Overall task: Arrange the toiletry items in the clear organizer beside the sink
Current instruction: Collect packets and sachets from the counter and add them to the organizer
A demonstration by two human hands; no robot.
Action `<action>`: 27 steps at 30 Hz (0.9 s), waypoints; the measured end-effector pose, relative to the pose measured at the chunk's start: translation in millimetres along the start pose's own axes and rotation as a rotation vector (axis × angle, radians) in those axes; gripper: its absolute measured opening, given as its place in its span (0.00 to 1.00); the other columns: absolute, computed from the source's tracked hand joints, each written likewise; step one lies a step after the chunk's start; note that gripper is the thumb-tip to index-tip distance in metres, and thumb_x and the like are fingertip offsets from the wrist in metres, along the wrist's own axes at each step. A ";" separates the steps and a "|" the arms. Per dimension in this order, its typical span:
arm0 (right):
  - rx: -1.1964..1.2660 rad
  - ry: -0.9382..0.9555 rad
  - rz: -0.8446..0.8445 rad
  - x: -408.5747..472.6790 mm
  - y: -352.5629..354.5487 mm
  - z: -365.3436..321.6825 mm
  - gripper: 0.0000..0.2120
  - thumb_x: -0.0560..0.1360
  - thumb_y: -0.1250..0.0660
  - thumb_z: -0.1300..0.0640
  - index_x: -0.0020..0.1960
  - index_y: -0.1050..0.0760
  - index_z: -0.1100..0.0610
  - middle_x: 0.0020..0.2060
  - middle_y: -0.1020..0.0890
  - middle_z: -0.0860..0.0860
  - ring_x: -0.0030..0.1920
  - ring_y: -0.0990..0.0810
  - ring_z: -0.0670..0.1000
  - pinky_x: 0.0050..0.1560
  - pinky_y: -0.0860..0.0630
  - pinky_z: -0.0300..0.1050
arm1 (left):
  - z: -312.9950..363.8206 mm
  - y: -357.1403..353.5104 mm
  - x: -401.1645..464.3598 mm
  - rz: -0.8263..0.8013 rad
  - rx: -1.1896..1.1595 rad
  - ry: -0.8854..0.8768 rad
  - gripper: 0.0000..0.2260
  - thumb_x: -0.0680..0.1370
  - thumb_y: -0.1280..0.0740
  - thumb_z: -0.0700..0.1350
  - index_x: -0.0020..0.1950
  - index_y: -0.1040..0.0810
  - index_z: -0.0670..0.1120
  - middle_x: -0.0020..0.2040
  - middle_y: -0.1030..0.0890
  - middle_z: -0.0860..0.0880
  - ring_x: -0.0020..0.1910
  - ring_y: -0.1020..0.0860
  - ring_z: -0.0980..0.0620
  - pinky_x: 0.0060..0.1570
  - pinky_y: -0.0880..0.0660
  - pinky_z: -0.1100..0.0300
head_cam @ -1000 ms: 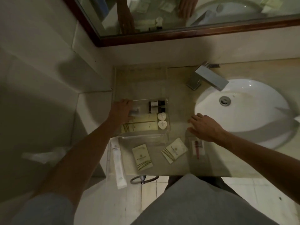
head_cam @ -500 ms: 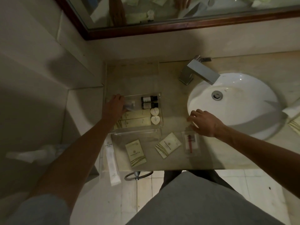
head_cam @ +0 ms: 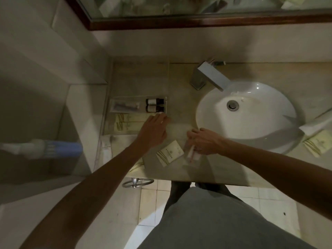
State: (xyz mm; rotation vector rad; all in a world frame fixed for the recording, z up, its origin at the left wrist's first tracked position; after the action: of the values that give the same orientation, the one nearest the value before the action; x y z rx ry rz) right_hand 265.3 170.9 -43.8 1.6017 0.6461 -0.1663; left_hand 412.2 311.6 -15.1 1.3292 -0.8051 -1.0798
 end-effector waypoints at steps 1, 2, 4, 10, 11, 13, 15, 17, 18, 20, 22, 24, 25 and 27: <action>0.015 -0.008 -0.008 -1.9 -0.2 3.7 0.18 0.75 0.35 0.46 0.64 0.29 0.50 0.61 0.28 0.51 0.58 0.27 0.53 0.54 0.30 0.47 | 8.1 -2.1 -0.9 -0.011 -0.016 0.009 0.20 0.71 0.36 0.44 0.63 0.28 0.43 0.62 0.26 0.42 0.57 0.26 0.43 0.54 0.27 0.50; 0.044 -0.013 -0.007 -4.3 0.6 6.5 0.16 0.75 0.35 0.47 0.61 0.28 0.50 0.57 0.26 0.51 0.55 0.25 0.53 0.52 0.29 0.47 | 14.0 -3.6 -2.1 -0.017 -0.033 0.022 0.20 0.71 0.36 0.44 0.63 0.28 0.43 0.62 0.26 0.43 0.56 0.26 0.44 0.53 0.27 0.50; 0.132 -0.041 0.048 -9.4 4.8 9.9 0.09 0.74 0.34 0.51 0.53 0.27 0.51 0.50 0.23 0.50 0.49 0.22 0.54 0.49 0.29 0.47 | 20.9 -3.6 -5.7 -0.015 -0.056 0.052 0.20 0.71 0.35 0.44 0.63 0.28 0.44 0.62 0.26 0.44 0.56 0.26 0.45 0.53 0.27 0.51; 0.185 -0.033 0.030 -26.7 -11.7 6.8 0.21 0.71 0.30 0.41 0.58 0.28 0.50 0.54 0.26 0.48 0.47 0.22 0.53 0.47 0.25 0.50 | 24.6 -3.9 -15.8 -0.033 -0.053 0.091 0.21 0.72 0.33 0.43 0.65 0.30 0.45 0.63 0.28 0.43 0.58 0.26 0.44 0.56 0.27 0.51; 0.206 -0.053 0.003 -29.7 -15.5 7.9 0.26 0.69 0.29 0.37 0.60 0.29 0.49 0.55 0.26 0.48 0.48 0.23 0.52 0.47 0.25 0.48 | 25.6 -4.0 -16.2 -0.035 -0.052 0.088 0.21 0.72 0.33 0.43 0.65 0.30 0.45 0.63 0.28 0.43 0.58 0.26 0.44 0.57 0.27 0.50; 0.279 -0.127 0.059 -32.8 -17.1 13.7 0.30 0.69 0.31 0.34 0.64 0.29 0.48 0.59 0.26 0.48 0.52 0.25 0.51 0.50 0.25 0.47 | 28.1 -4.9 -16.3 -0.034 -0.061 0.084 0.21 0.72 0.33 0.43 0.65 0.30 0.45 0.63 0.27 0.43 0.58 0.26 0.44 0.56 0.27 0.50; 0.274 -0.189 0.128 -30.9 -16.7 17.2 0.33 0.70 0.31 0.35 0.68 0.31 0.50 0.63 0.27 0.50 0.57 0.26 0.52 0.55 0.25 0.50 | 31.1 -6.7 -16.8 -0.035 -0.075 0.093 0.21 0.72 0.33 0.43 0.65 0.29 0.45 0.64 0.28 0.43 0.58 0.26 0.45 0.56 0.27 0.51; 0.234 -0.241 0.121 -25.6 -17.2 15.8 0.33 0.70 0.31 0.37 0.69 0.33 0.52 0.63 0.27 0.52 0.58 0.26 0.54 0.57 0.26 0.52 | 35.5 -9.8 -17.4 -0.040 -0.082 0.102 0.21 0.72 0.33 0.44 0.65 0.29 0.46 0.64 0.28 0.44 0.58 0.26 0.46 0.56 0.27 0.52; 0.231 -0.276 0.113 -22.7 -18.3 13.6 0.32 0.70 0.31 0.39 0.68 0.34 0.52 0.63 0.26 0.52 0.57 0.25 0.54 0.56 0.26 0.52 | 37.8 -12.0 -17.6 -0.041 -0.078 0.105 0.21 0.72 0.34 0.44 0.66 0.30 0.46 0.64 0.28 0.45 0.58 0.26 0.47 0.56 0.27 0.52; 0.264 -0.383 0.136 -20.3 -18.2 7.1 0.30 0.72 0.32 0.43 0.69 0.36 0.54 0.58 0.21 0.54 0.52 0.21 0.55 0.52 0.25 0.50 | 42.1 -16.3 -18.4 -0.045 -0.079 0.118 0.21 0.73 0.34 0.45 0.66 0.30 0.47 0.64 0.28 0.45 0.58 0.26 0.47 0.56 0.28 0.52; 0.312 -0.497 0.167 -19.9 -19.8 -1.4 0.31 0.76 0.35 0.47 0.73 0.42 0.56 0.49 0.17 0.55 0.43 0.18 0.56 0.44 0.26 0.48 | 46.5 -18.7 -20.1 -0.033 -0.092 0.134 0.21 0.73 0.34 0.46 0.66 0.30 0.47 0.63 0.28 0.46 0.57 0.25 0.48 0.56 0.27 0.53; 0.393 -0.572 0.168 -21.0 -27.6 -11.0 0.33 0.79 0.38 0.50 0.77 0.51 0.57 0.45 0.17 0.56 0.37 0.19 0.56 0.39 0.24 0.49 | 52.2 -20.8 -22.2 -0.022 -0.122 0.148 0.19 0.75 0.35 0.48 0.65 0.29 0.46 0.62 0.27 0.45 0.57 0.25 0.48 0.55 0.26 0.53; 0.456 -0.593 0.168 -22.7 -30.5 -15.1 0.34 0.79 0.39 0.52 0.78 0.53 0.56 0.45 0.17 0.56 0.36 0.19 0.55 0.39 0.23 0.50 | 55.3 -23.6 -23.3 -0.028 -0.143 0.163 0.18 0.76 0.36 0.49 0.64 0.29 0.45 0.61 0.26 0.45 0.56 0.24 0.47 0.54 0.25 0.54; 0.565 -0.609 0.201 -26.7 -32.4 -17.2 0.33 0.80 0.40 0.55 0.78 0.53 0.56 0.44 0.19 0.56 0.35 0.22 0.54 0.37 0.27 0.49 | 62.5 -31.1 -23.2 -0.066 -0.189 0.230 0.19 0.77 0.37 0.53 0.64 0.29 0.44 0.60 0.26 0.45 0.56 0.25 0.47 0.52 0.25 0.53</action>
State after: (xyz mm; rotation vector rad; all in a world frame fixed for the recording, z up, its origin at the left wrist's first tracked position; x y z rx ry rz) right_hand 222.7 179.2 -56.8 2.0044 -0.0511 -0.7040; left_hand 341.7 314.0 -35.8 1.2972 -0.4798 -1.0067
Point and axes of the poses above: each hand's wrist, its own x-axis towards the middle knuckle, its own y-axis out of the back of the hand, z = x × y, the point moved 4 cm from there along x, towards the middle knuckle
